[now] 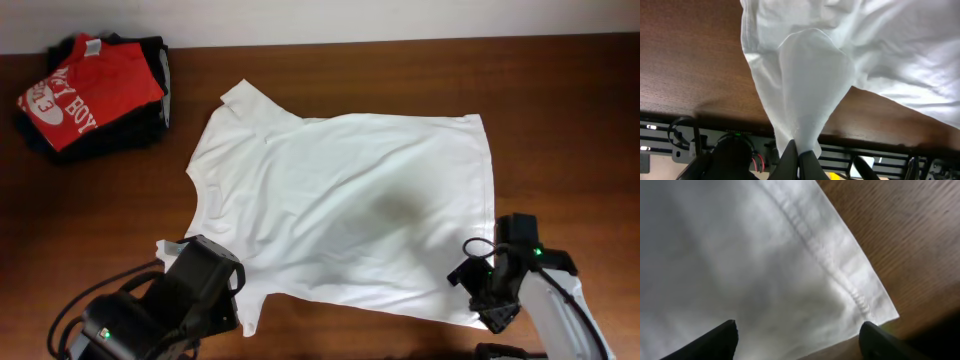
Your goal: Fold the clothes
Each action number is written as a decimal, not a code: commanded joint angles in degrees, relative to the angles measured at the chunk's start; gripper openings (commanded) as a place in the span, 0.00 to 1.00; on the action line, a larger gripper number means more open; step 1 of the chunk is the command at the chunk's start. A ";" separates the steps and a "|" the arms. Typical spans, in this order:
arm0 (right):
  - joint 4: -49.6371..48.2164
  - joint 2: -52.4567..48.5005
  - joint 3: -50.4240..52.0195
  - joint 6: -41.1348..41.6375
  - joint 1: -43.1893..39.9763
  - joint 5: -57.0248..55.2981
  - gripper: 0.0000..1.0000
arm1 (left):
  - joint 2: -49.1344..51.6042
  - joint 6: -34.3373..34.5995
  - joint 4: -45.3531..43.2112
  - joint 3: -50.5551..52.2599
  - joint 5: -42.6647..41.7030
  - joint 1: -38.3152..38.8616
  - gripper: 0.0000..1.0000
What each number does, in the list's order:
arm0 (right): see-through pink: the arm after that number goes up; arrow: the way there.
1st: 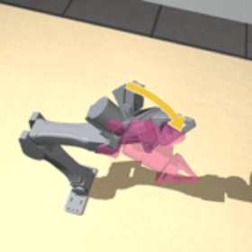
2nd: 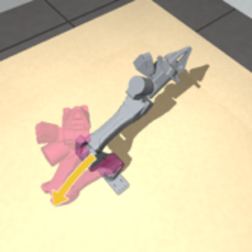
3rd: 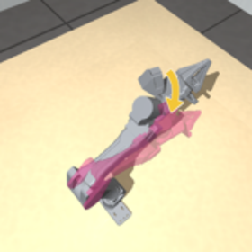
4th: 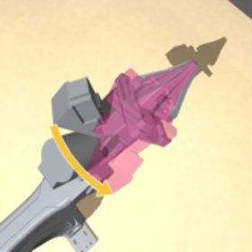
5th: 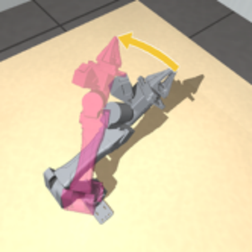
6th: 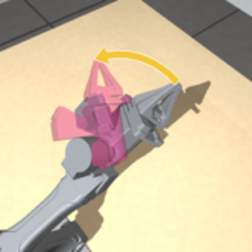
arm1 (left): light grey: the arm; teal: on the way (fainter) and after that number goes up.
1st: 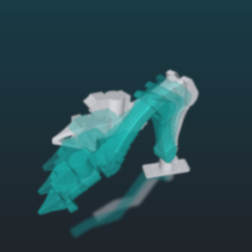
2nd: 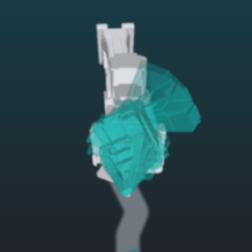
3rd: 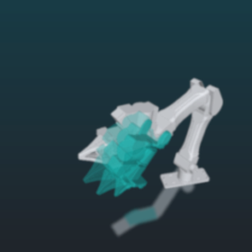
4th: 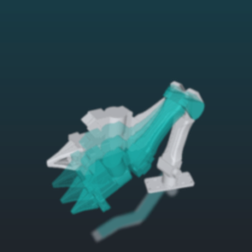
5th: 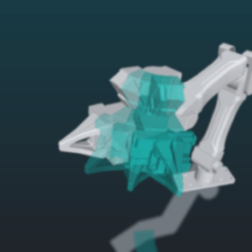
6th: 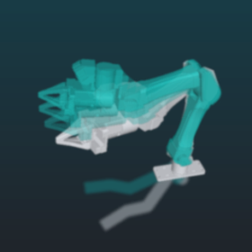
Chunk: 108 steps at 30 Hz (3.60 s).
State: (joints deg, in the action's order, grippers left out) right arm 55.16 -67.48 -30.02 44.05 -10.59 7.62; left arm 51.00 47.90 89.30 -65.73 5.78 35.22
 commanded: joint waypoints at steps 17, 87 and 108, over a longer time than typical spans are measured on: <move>2.43 -7.74 -9.81 3.82 -0.44 -6.12 0.04 | -0.13 0.04 0.33 0.13 -0.50 -0.24 0.01; 9.88 -29.07 -39.63 -30.32 -0.31 3.80 0.99 | 41.11 -24.46 -41.77 12.13 -6.03 -16.24 0.75; 2.43 -29.07 -27.50 -33.00 -0.26 12.15 0.99 | 41.13 -18.43 -24.13 6.10 8.85 -47.39 0.09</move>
State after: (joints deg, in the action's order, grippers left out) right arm 59.81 -96.71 -59.61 14.02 -10.74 13.72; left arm 91.88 28.18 65.32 -58.74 13.37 -11.11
